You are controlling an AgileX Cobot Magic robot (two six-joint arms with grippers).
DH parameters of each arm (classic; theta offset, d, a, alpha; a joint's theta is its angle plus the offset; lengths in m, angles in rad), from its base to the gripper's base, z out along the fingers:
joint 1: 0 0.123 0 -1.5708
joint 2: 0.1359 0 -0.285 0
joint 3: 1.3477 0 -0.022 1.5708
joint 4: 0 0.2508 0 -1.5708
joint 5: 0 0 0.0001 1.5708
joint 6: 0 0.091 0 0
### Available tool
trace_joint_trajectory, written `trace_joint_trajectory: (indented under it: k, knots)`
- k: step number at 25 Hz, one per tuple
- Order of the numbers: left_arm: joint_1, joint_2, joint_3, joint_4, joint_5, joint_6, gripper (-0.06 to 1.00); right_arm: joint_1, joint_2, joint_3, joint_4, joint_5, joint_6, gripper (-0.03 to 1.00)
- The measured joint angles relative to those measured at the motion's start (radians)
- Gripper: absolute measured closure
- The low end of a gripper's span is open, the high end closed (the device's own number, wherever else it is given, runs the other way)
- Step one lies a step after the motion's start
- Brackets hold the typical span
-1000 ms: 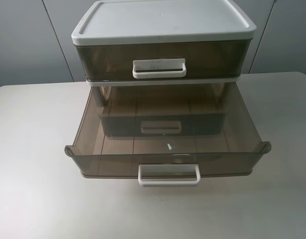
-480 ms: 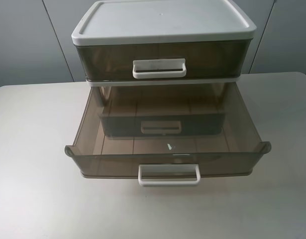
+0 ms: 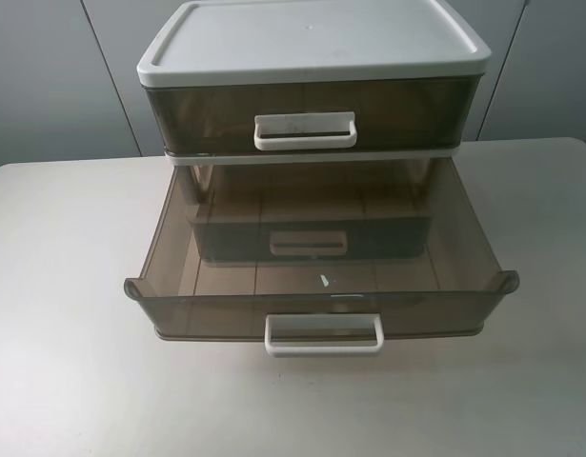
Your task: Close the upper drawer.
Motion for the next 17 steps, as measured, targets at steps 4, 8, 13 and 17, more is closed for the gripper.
trace_joint_trajectory:
  k: [4,8,13,17]
  knots:
    - [0.0,0.0,0.0,0.0,0.0,0.0,0.2,0.0,0.0,0.0,0.0,0.0,0.005,0.27]
    - [0.0,0.0,0.0,0.0,0.0,0.002,0.2,0.0,0.0,0.0,0.0,0.0,0.007,0.27]
    - [0.0,0.0,0.0,0.0,0.0,0.002,0.2,0.0,0.0,0.0,0.0,0.0,0.009,0.27]
    - [0.0,0.0,0.0,0.0,0.0,0.002,0.2,0.0,0.0,0.0,0.0,0.0,0.009,0.27]
